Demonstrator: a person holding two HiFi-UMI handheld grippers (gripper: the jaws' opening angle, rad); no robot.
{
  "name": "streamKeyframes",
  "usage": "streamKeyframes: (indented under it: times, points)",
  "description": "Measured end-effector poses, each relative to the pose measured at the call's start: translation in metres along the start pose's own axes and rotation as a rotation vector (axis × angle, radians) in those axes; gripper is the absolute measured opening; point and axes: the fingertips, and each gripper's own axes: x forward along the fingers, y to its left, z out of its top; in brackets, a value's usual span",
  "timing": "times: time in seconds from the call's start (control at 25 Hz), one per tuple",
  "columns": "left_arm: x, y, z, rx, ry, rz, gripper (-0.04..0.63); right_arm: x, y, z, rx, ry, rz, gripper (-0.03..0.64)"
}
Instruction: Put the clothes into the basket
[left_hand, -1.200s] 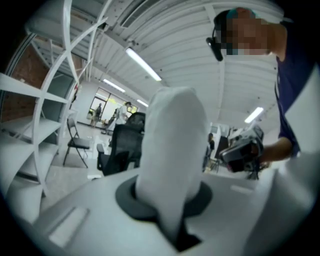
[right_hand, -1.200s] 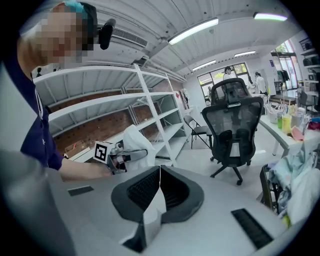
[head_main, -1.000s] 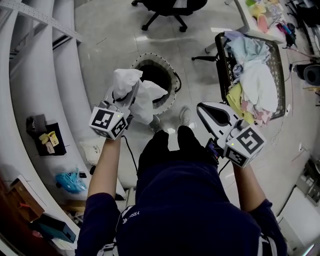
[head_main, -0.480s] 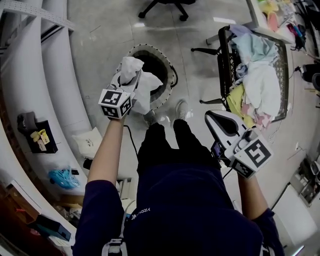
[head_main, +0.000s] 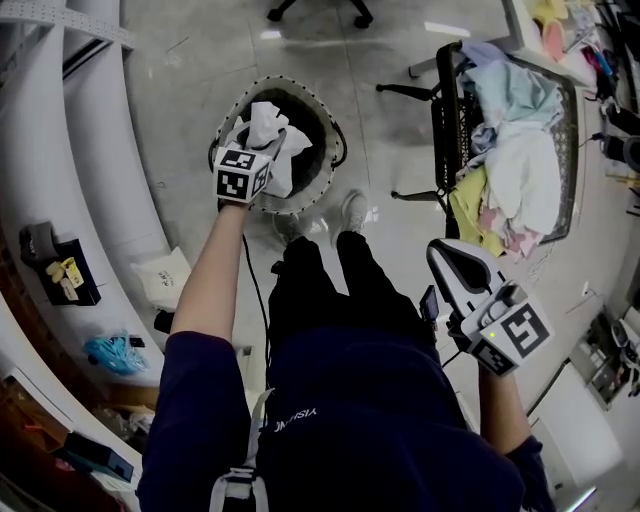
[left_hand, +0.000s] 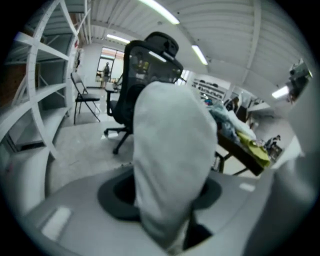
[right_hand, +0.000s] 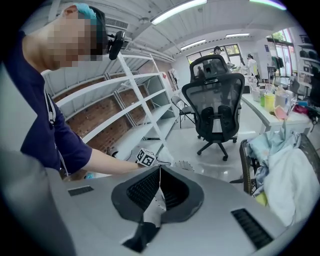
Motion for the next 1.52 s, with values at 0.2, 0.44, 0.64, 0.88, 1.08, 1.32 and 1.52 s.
streamKeyframes:
  times: [0.2, 0.44, 0.64, 0.88, 1.08, 1.32, 1.52]
  points:
    - [0.01, -0.006, -0.032, 0.026, 0.156, -0.023, 0.329, -0.001, -0.003, -0.001, 0.004, 0.007, 0.01, 0.009]
    - [-0.016, -0.016, -0.03, 0.039, 0.151, -0.036, 0.37, -0.001, -0.005, 0.006, 0.0, -0.016, 0.038, 0.009]
    - [-0.057, -0.04, 0.018, 0.051, 0.011, -0.049, 0.36, -0.013, -0.018, 0.022, 0.015, -0.108, 0.027, 0.009]
    - [-0.125, -0.114, 0.089, 0.163, -0.132, -0.115, 0.183, -0.06, -0.091, 0.015, 0.06, -0.204, -0.169, 0.009]
    - [-0.171, -0.192, 0.142, 0.182, -0.242, -0.167, 0.039, -0.127, -0.158, 0.0, 0.073, -0.264, -0.335, 0.009]
    - [-0.207, -0.275, 0.203, 0.236, -0.323, -0.242, 0.002, -0.195, -0.209, -0.016, 0.113, -0.36, -0.412, 0.009]
    - [-0.237, -0.328, 0.249, 0.279, -0.407, -0.259, 0.002, -0.235, -0.222, -0.014, 0.102, -0.455, -0.422, 0.009]
